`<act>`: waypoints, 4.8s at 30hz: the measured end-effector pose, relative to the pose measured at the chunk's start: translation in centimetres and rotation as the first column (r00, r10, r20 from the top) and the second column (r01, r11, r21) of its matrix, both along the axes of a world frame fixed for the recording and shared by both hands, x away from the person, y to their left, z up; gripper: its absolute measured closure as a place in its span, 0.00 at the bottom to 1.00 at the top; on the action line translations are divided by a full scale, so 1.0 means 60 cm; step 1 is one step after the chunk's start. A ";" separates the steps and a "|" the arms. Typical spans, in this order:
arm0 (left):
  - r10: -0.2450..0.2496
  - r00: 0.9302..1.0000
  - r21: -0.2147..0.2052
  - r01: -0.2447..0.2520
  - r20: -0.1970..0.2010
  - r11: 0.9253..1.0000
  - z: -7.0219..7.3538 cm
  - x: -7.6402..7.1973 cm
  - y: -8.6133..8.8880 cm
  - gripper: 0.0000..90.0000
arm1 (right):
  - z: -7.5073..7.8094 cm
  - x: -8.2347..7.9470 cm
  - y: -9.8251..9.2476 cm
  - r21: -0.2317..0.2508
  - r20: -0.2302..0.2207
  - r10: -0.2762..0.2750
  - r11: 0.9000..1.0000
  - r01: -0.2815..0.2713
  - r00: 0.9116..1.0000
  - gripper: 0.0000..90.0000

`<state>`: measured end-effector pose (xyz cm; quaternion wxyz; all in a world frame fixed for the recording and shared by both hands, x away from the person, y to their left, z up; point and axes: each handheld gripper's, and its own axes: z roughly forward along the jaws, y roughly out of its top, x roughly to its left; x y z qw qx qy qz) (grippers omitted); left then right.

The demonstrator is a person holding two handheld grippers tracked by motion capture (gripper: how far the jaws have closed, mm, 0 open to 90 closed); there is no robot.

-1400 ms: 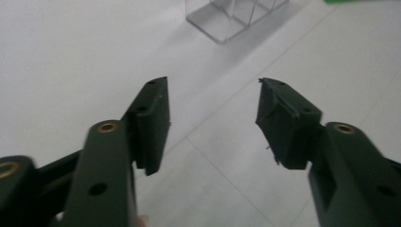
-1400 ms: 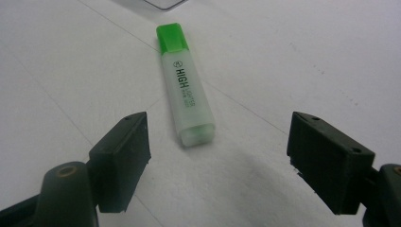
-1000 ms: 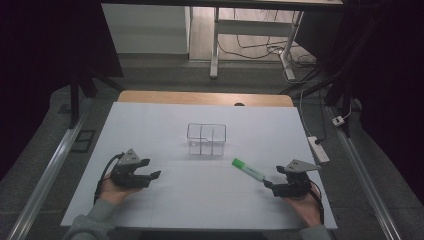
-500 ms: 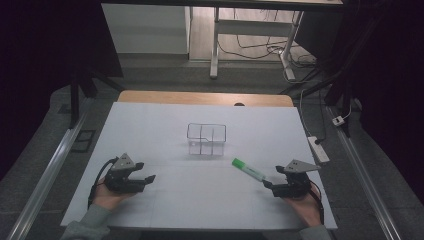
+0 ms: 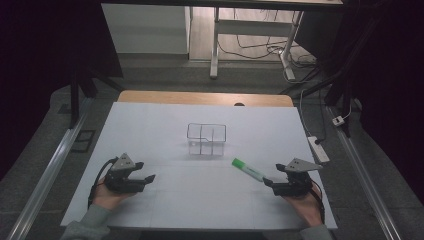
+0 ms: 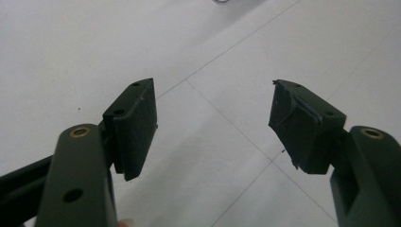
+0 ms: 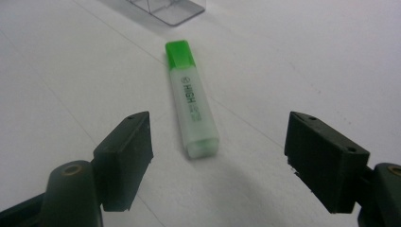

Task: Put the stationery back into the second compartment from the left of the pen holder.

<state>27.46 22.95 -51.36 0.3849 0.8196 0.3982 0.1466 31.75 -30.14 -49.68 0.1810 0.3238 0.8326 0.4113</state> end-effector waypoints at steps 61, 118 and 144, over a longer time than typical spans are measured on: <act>-0.024 1.000 0.024 0.024 -0.009 0.999 -0.003 0.008 -0.012 0.35 | 0.011 0.122 0.151 -0.194 -0.230 0.144 0.963 -0.190 0.963 0.35; 0.002 1.000 0.033 -0.002 -0.003 0.999 -0.003 0.007 -0.005 0.35 | 0.064 0.135 0.154 -0.138 -0.135 0.139 0.978 -0.158 0.981 0.74; 0.004 1.000 0.034 -0.004 -0.006 0.999 -0.004 0.008 -0.002 0.35 | 0.132 0.107 0.130 0.122 0.033 0.107 0.986 -0.110 0.994 0.74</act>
